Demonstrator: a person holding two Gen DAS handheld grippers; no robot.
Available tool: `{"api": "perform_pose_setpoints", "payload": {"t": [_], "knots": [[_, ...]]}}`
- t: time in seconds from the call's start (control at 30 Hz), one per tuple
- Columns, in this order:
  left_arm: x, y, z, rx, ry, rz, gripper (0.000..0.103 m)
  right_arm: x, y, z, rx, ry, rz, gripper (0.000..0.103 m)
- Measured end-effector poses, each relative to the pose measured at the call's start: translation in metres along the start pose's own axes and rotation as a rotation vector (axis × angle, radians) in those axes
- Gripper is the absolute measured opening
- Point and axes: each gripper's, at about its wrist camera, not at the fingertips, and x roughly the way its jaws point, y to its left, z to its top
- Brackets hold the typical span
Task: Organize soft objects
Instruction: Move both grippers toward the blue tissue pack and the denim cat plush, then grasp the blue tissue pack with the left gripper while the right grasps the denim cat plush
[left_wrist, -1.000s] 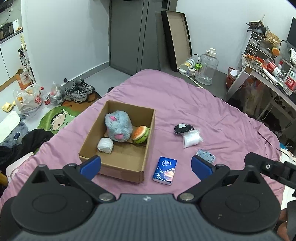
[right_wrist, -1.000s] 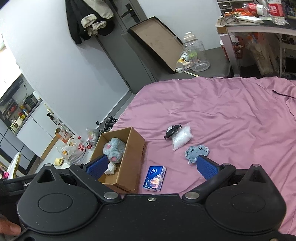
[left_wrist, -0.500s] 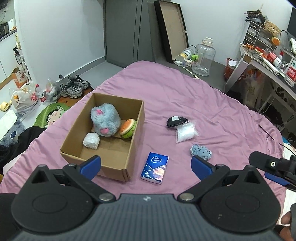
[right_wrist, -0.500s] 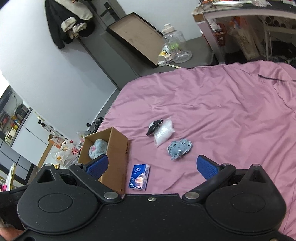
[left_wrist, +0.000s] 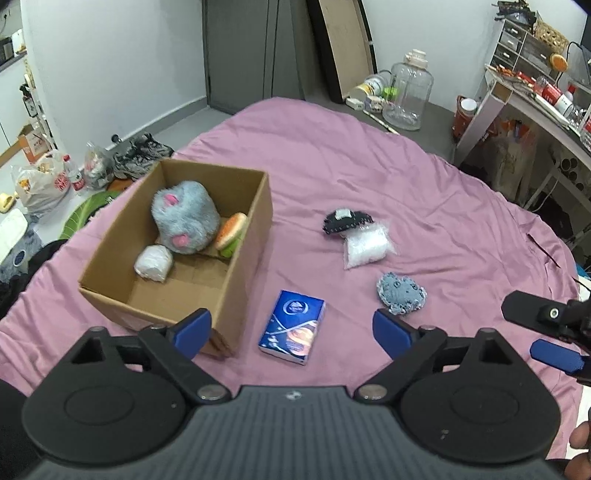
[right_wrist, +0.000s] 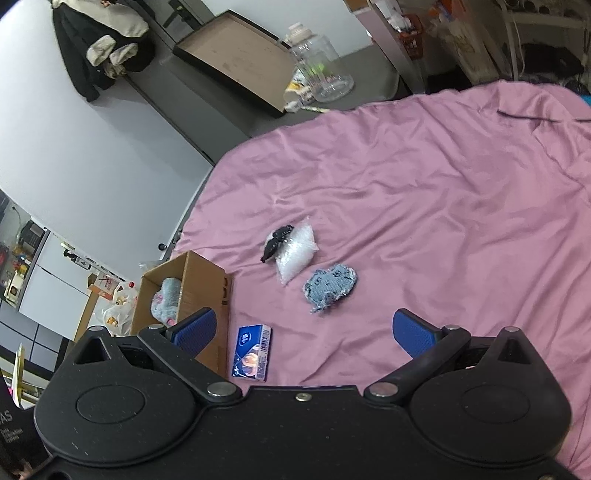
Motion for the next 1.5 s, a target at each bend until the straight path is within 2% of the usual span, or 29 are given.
{"api": "perform_pose_setpoints", "payload": {"t": [0.2,0.37,0.47,0.6,0.87,1.17,1.33,1.4,1.5], "knots": [[0.024,-0.006,-0.003,0.001,0.032,0.004,0.084,0.013,-0.005,0.004,-0.011,0.018,-0.002,0.103],[0.044,-0.010,-0.002,-0.004,0.056,0.027,0.072,0.027,-0.010,0.009,-0.017,0.038,-0.016,0.103],[0.056,-0.012,-0.003,-0.013,0.076,0.026,0.071,0.038,-0.012,0.011,-0.026,0.057,-0.021,0.101],[0.071,-0.015,-0.005,-0.023,0.094,0.034,0.068,0.051,-0.013,0.012,-0.051,0.083,-0.015,0.091],[0.104,-0.016,-0.009,-0.024,0.137,0.071,0.066,0.081,-0.010,0.020,-0.153,0.133,-0.029,0.089],[0.130,-0.024,-0.012,0.041,0.151,0.120,0.065,0.124,-0.013,0.029,-0.206,0.203,-0.056,0.088],[0.142,-0.019,-0.013,0.027,0.172,0.134,0.062,0.137,-0.010,0.029,-0.229,0.221,-0.035,0.088],[0.145,-0.013,-0.011,0.009,0.178,0.136,0.055,0.141,-0.010,0.030,-0.238,0.229,-0.032,0.088],[0.151,-0.004,-0.009,-0.032,0.195,0.143,0.028,0.147,-0.013,0.031,-0.224,0.240,-0.040,0.088]]}}
